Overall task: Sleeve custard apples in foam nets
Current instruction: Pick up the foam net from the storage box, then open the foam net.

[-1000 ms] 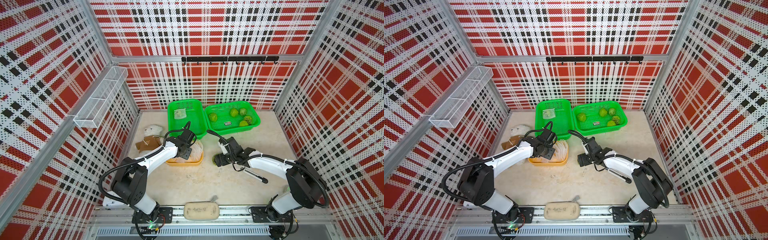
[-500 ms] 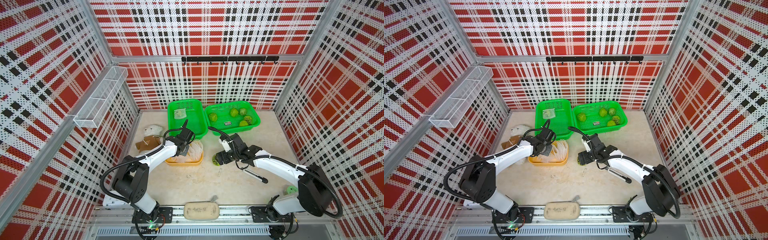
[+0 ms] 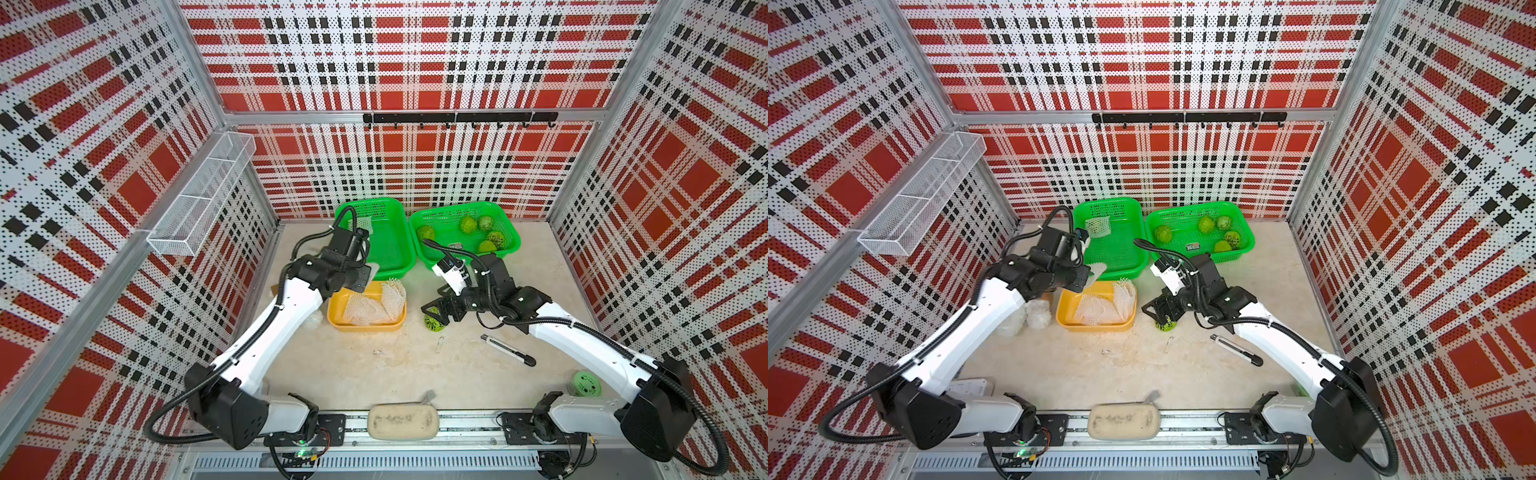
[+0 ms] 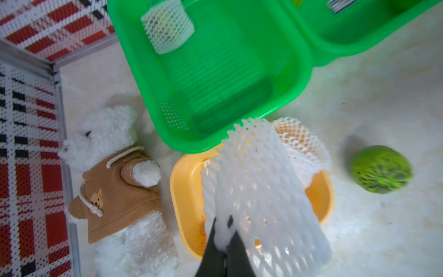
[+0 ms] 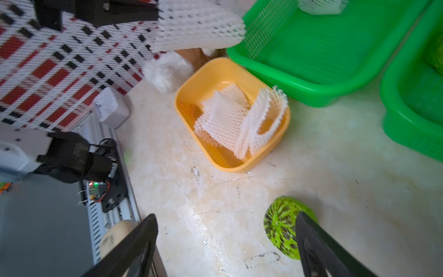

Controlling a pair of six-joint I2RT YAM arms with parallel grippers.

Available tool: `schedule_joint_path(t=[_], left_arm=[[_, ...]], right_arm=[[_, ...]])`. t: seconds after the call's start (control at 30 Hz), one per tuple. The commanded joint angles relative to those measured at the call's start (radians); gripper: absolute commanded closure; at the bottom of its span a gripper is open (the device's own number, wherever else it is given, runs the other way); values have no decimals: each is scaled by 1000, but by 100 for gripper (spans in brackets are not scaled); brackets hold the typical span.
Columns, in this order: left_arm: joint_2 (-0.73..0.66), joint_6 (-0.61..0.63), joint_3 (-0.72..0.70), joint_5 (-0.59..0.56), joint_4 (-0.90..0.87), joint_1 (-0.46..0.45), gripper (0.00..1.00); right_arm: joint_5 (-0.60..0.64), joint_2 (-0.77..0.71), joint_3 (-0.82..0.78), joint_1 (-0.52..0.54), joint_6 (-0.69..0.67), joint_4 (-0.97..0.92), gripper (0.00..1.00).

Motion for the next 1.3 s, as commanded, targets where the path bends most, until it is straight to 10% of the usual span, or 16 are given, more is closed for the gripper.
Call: schedule_joint_path(t=[0.0,0.2,0.4,0.7,1.27], left_arm=[[-32,103,69,266,-178,9,100],[-80,192,95,567,-203,13,100],[-155,214,46,857,-102,65,100],[-222,82,-69,1137,174,128,100],[-229,-72,-149,1278,355,162,100]], right_arm=[[-155,-38,45,-2,-119,101,8],[-172,-33,100,-12,-140,85,13],[-467,-80,-36,-188,238,492,50],[-606,-96,-103,-196,379,690,81],[-702,-66,-136,-140,541,1011,87]])
